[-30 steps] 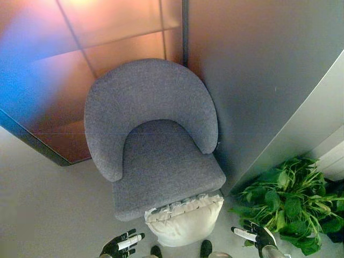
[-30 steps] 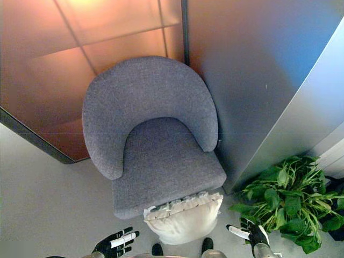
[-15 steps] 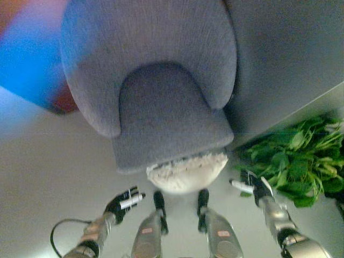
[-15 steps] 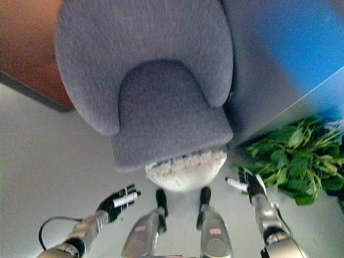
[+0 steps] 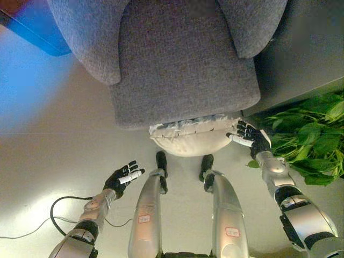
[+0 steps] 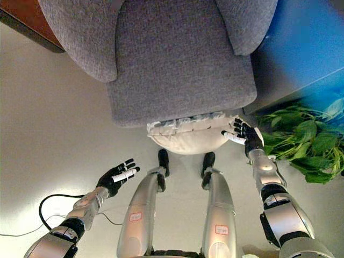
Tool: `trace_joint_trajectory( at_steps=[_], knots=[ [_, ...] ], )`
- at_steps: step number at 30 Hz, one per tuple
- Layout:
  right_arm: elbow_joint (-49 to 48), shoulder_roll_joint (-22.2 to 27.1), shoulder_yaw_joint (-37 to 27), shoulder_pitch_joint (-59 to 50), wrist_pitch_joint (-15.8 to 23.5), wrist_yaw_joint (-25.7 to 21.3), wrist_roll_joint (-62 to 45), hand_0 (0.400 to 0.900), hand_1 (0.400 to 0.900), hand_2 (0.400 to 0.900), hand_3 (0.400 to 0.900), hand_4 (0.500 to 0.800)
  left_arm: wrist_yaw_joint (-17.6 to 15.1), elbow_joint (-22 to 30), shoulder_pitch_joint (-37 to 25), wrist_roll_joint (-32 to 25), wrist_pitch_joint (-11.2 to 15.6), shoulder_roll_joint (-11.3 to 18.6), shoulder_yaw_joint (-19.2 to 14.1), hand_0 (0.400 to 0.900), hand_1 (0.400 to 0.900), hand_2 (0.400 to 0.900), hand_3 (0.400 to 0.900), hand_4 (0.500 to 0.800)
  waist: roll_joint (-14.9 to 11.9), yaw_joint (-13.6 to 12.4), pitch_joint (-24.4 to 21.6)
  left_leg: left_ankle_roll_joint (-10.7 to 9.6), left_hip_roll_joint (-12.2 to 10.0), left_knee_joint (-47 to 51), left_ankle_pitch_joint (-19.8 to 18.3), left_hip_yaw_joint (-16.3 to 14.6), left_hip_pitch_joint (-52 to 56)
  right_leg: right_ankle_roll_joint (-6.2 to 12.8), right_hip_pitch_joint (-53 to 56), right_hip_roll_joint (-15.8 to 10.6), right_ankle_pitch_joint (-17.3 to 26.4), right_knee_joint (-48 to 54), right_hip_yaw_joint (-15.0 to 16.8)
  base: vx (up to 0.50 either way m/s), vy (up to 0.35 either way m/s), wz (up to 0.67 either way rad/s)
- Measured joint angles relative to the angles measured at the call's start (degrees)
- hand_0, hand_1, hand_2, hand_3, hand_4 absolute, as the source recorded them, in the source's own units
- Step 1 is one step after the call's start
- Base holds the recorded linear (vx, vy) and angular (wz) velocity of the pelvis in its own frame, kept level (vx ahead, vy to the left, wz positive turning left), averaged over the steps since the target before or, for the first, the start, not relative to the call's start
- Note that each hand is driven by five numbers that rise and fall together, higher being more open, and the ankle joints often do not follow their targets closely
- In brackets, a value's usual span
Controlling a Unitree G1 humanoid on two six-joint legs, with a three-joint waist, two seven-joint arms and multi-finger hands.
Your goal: Pick up the pillow and put it on the sofa.
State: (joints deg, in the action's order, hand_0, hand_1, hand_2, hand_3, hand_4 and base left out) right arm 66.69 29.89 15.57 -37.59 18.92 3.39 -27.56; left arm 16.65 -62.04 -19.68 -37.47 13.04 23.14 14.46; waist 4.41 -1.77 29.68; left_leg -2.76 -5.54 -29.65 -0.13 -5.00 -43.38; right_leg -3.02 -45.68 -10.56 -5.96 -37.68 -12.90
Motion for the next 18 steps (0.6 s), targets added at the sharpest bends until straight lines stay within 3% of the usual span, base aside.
trace_joint_trajectory(
  at_steps=[12,18],
  knots=[
    [-0.40,0.78,-0.27,-2.64,-0.30,0.60,-5.66,0.900,0.900,0.900,0.900,0.800,-1.22,2.22,0.40,-1.18,1.06,0.79,0.27,0.900,0.900,0.900,0.900,0.800,0.02,0.12,0.01,0.53,0.12,-5.51,-0.56,0.15,-6.51,-0.07,-6.74,-0.15,-0.14,-4.74,2.07,-0.01,0.028,-0.02],
    [0.81,1.31,-2.62,-2.93,-0.93,0.41,-6.16,0.900,0.900,0.900,0.900,0.800,-1.16,3.88,1.14,-1.75,2.90,1.28,0.50,0.900,0.900,0.900,0.900,0.800,0.08,0.17,-0.01,0.82,0.31,-7.27,-1.47,-0.62,-7.82,0.06,-8.74,-0.28,-0.51,-6.81,3.63,0.06,0.029,-0.01]
  ],
)
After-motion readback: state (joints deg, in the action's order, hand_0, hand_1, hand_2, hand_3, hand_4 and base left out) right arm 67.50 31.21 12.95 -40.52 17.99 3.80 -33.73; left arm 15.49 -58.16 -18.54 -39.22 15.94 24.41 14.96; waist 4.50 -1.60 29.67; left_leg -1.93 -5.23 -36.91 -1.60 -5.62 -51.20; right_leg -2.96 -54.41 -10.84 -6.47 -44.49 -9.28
